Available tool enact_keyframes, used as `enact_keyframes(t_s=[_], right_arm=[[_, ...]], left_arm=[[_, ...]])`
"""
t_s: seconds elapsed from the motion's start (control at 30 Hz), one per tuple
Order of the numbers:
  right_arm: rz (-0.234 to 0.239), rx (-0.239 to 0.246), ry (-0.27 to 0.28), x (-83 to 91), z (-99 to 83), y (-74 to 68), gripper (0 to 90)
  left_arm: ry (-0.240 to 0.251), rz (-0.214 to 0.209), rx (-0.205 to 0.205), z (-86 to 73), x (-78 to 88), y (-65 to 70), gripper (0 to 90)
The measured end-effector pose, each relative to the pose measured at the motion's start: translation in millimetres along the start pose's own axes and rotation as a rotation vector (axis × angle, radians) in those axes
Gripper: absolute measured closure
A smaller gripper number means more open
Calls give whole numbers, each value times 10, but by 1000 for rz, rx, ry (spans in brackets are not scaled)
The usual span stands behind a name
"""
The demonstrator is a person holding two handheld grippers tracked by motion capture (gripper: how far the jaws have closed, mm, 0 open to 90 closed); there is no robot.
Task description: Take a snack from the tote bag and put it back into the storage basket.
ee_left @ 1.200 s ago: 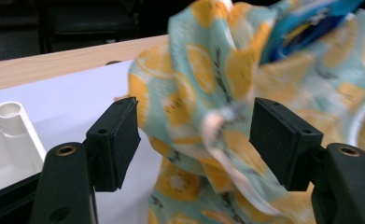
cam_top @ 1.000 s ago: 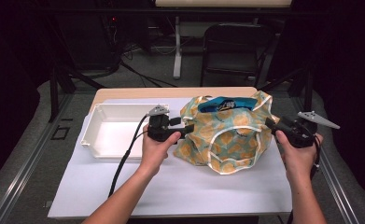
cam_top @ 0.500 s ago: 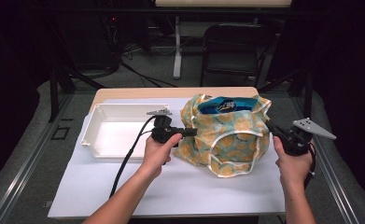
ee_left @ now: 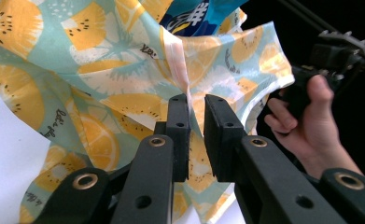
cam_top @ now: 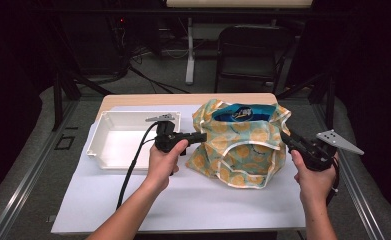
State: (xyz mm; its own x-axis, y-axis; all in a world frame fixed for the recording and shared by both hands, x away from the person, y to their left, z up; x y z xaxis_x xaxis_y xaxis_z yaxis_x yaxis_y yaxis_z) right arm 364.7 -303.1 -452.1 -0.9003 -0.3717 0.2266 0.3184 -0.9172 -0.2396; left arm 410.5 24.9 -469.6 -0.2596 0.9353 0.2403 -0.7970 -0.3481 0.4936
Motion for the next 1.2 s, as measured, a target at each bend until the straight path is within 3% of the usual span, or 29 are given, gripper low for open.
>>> enact_keyframes(t_s=[0.1, 0.2, 0.33, 0.43, 0.53, 0.57, 0.6, 0.7, 0.73, 0.77, 0.87, 0.97, 1.07, 1.2], right_arm=[[16, -49, 26, 74, 41, -2, 372], [34, -43, 37, 200, 40, -27, 284], [63, -1, 2, 293, -143, -170, 268], [49, 21, -31, 287, -339, -257, 376], [59, 45, -69, 210, -465, -331, 569], [59, 45, -69, 210, -465, -331, 569], [75, 61, -95, 133, -522, -385, 693], [83, 74, -99, 68, -544, -428, 770], [82, 84, -103, 11, -562, -460, 835], [82, 84, -103, 11, -562, -460, 835], [68, 98, -123, -68, -609, -472, 899], [61, 97, -135, -121, -654, -458, 900], [49, 109, -159, -149, -700, -440, 900], [39, 113, -198, -212, -815, -390, 900]], left_arm=[[-4, 9, -1, -6, -14, -21, 855], [1, 21, 0, -1, -19, -35, 886], [4, 28, 0, -10, -45, -18, 891], [-5, 39, -19, -30, -71, 1, 874], [-15, 50, -15, -52, -115, 17, 743], [-15, 50, -15, -52, -115, 17, 686], [-22, 51, -9, -58, -147, 29, 629], [-35, 42, -7, -67, -178, 44, 583], [-44, 42, -14, -74, -194, 61, 657], [-44, 42, -14, -74, -194, 61, 707], [-69, -20, -32, -110, -203, 140, 876], [-110, -51, -39, -176, -210, 143, 899], [-135, -49, -39, -231, -219, 111, 900], [-203, -2, -41, -410, -278, 11, 900]])
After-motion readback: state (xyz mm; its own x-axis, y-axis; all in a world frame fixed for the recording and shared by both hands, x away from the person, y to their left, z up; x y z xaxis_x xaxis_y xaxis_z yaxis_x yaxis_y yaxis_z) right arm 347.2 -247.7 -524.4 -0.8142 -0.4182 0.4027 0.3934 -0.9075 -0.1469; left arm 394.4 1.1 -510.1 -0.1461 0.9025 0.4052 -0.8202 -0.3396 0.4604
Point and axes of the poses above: each handheld gripper's, and its own axes: x roughly backward along the jaws, z roughly out of its top, y roughly to its right, the point moved 6 cm from there along -x, roughly forward along the jaws, and after that the axes turned 3 degrees about -x, right-handed, at the moved point
